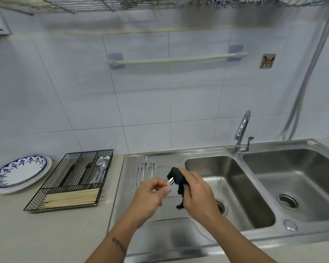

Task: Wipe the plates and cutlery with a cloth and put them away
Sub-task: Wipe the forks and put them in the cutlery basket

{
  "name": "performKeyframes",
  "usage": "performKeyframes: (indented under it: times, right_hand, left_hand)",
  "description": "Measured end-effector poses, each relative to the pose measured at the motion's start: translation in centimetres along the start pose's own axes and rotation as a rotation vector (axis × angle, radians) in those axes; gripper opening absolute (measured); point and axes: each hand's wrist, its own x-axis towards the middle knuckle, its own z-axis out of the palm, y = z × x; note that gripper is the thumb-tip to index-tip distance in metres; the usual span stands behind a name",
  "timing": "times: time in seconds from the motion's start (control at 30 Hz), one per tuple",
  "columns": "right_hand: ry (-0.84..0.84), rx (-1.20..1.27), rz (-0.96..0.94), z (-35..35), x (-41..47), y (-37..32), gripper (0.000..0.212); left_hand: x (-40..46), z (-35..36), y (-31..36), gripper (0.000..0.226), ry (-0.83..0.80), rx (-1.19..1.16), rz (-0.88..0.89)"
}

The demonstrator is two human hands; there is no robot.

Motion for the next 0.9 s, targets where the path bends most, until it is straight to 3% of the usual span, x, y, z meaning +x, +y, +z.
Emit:
performKeyframes:
  times: [0.23, 0.4, 0.57, 0.63, 0.73, 0.9]
  right_hand:
    - [0.059, 0.083, 0.195, -0.2, -0.1, -0.1, 0.053]
    - [0.026, 0.124, 0.146, 1.4, 0.8, -2.7, 0.053]
    - [0.049, 0.078, 0.120, 4.5, 1.3, -5.3, 0.056]
    - [-0.013, 0.076, 0.062, 6.3, 1.2, -7.0, 0.060]
    - [-0.087, -0.060, -0.058, 9.3, 1.4, -8.7, 0.066]
    - [-0.071, -0.336, -0.020, 12.3, 2.7, -11.3, 0.078]
  left_hand:
    - [1.0, 0.5, -0.7, 0.017, 0.260, -0.193, -0.062]
    - [1.5, -1.2, -1.1, 0.006, 0.288, -0.293, -0.128]
    - [1.6, -4.6, -2.4, 0.011, 0.307, -0.421, -0.194]
    - [1.5, -6.5, -2.2, 0.009, 0.301, -0.499, -0.230]
    - [1.9, -9.8, -2.3, 0.011, 0.340, -0.731, -0.321]
    - [1.9, -14.8, -4.3, 0.010, 0.344, -0.895, -0.399]
